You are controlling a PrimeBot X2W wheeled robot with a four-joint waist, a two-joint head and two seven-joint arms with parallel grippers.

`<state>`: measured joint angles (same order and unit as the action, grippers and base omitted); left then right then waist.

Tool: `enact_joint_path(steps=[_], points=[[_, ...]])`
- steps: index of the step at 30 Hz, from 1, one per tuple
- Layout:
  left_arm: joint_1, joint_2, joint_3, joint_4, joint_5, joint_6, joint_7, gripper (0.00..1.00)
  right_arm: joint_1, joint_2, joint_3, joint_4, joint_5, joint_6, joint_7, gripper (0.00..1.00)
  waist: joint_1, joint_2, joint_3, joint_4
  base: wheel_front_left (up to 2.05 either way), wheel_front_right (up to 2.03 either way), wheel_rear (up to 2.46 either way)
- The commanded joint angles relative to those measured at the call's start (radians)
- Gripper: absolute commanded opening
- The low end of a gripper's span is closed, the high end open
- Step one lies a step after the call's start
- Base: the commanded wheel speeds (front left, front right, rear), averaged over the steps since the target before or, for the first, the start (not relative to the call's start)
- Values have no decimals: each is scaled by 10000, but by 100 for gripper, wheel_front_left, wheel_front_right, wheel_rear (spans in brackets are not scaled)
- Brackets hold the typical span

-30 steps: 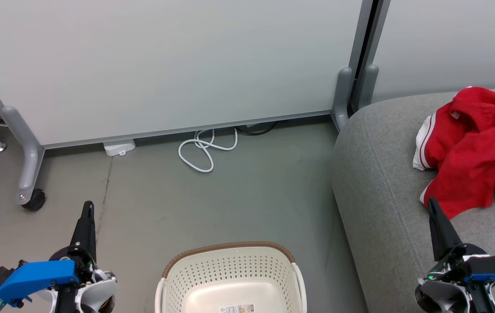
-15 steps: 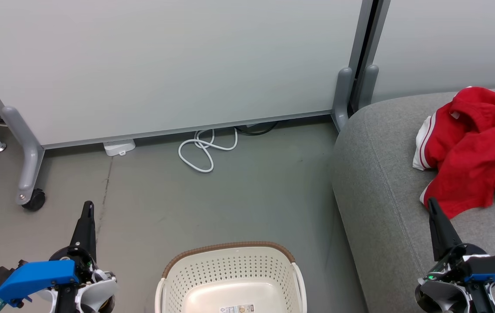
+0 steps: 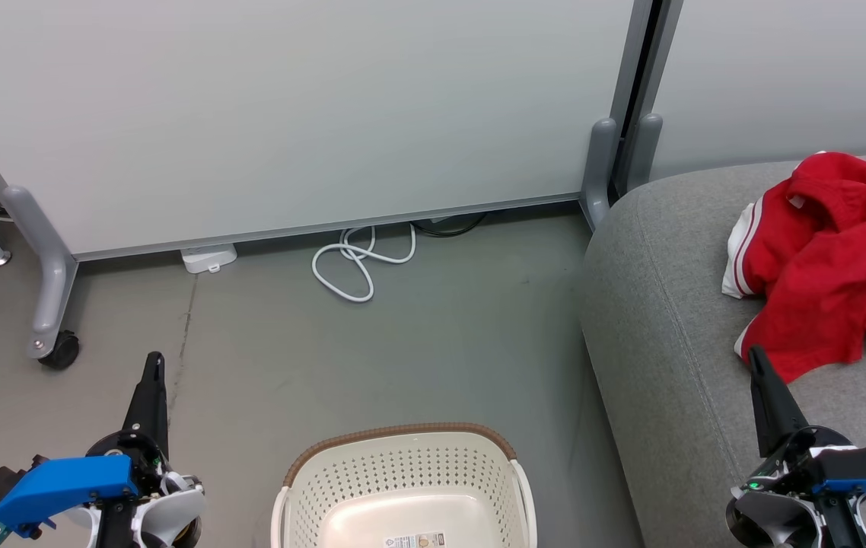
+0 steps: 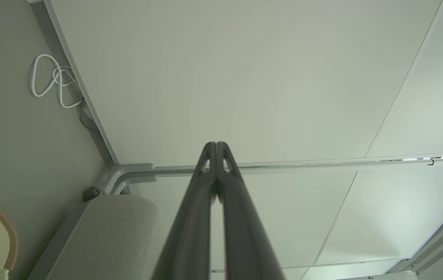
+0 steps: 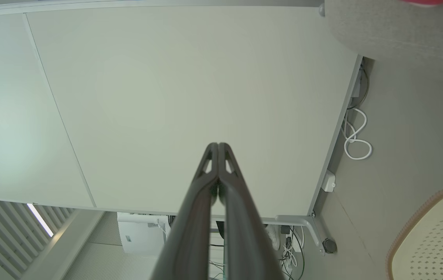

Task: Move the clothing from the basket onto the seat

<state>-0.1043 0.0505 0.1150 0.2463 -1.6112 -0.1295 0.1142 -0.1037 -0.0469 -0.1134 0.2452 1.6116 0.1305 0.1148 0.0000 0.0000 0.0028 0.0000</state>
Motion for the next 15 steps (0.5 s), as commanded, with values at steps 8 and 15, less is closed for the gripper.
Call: enact_joint_path(steps=[8,15], points=[[-105,-18,19,-7,-32,-36,32,0,-123,-63,-13,19,26,4,23,0,0,0,0,0,0,0,0],[-105,-18,18,-7,-34,-36,32,0,-123,-63,-12,19,26,4,23,0,0,0,0,0,0,0,0]])
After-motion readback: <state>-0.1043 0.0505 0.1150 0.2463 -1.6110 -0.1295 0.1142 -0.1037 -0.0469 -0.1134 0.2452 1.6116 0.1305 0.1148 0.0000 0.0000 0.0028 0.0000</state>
